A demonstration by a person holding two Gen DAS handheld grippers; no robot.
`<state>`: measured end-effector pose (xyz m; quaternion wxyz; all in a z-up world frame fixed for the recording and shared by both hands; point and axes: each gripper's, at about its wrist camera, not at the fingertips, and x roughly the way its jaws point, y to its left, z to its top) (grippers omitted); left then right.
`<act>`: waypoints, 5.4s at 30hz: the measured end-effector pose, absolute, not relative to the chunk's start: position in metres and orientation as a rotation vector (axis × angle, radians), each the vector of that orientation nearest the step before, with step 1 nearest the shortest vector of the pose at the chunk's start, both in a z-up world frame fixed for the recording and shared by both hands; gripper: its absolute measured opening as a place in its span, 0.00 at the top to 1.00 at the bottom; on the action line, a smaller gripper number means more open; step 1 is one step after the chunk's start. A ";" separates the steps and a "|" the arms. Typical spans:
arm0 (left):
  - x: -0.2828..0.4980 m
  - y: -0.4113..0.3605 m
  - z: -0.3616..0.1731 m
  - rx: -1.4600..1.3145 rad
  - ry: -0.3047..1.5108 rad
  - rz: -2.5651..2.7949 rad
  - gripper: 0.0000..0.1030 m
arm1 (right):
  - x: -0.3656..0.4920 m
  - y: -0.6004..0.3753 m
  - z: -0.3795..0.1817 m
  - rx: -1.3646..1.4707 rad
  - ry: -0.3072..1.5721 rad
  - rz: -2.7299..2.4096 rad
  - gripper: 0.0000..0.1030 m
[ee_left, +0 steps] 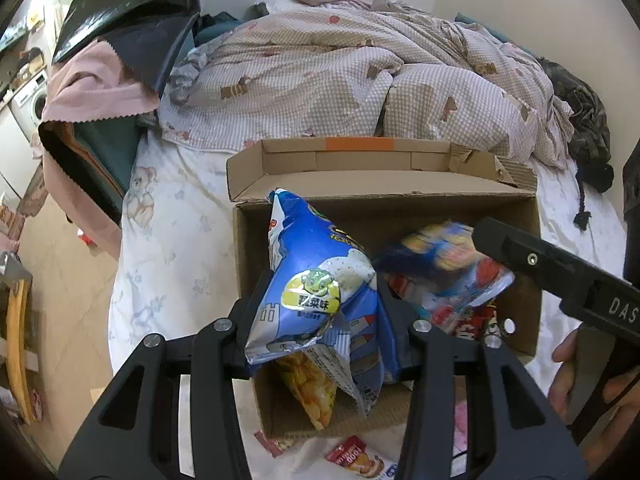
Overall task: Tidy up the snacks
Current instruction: 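Carry both bags into the box and open both grippers, then withdraw both grippers from the box toward the small bars on the sheet, then grasp the brown chocolate bar with the right gripper while the left grasps the rice cake packet, then lift both packets and carry them toward the box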
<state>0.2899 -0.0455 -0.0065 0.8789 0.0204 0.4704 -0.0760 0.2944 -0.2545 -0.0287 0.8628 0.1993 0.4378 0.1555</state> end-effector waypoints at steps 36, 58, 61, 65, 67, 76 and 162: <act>0.239 -0.026 0.016 -0.056 0.947 -0.170 0.13 | 0.197 -0.283 -0.014 0.442 0.975 0.257 0.09; 0.147 0.025 -0.021 -0.176 1.097 -0.088 0.13 | 0.128 -0.279 -0.049 0.435 1.103 0.176 0.09; 0.143 0.025 -0.029 -0.186 1.124 -0.081 0.13 | 0.129 -0.278 -0.058 0.437 1.145 0.159 0.09; 0.139 0.021 -0.035 -0.182 1.148 -0.092 0.13 | 0.132 -0.275 -0.067 0.412 1.186 0.135 0.09; 0.139 0.018 -0.037 -0.169 1.151 -0.086 0.13 | 0.133 -0.275 -0.071 0.425 1.198 0.137 0.09; 0.146 0.029 -0.053 -0.173 1.191 0.005 0.13 | 0.140 -0.276 -0.096 0.456 1.293 0.097 0.09; 0.108 -0.023 -0.087 0.034 1.142 0.057 0.75 | 0.138 -0.255 -0.091 0.432 1.260 0.267 0.83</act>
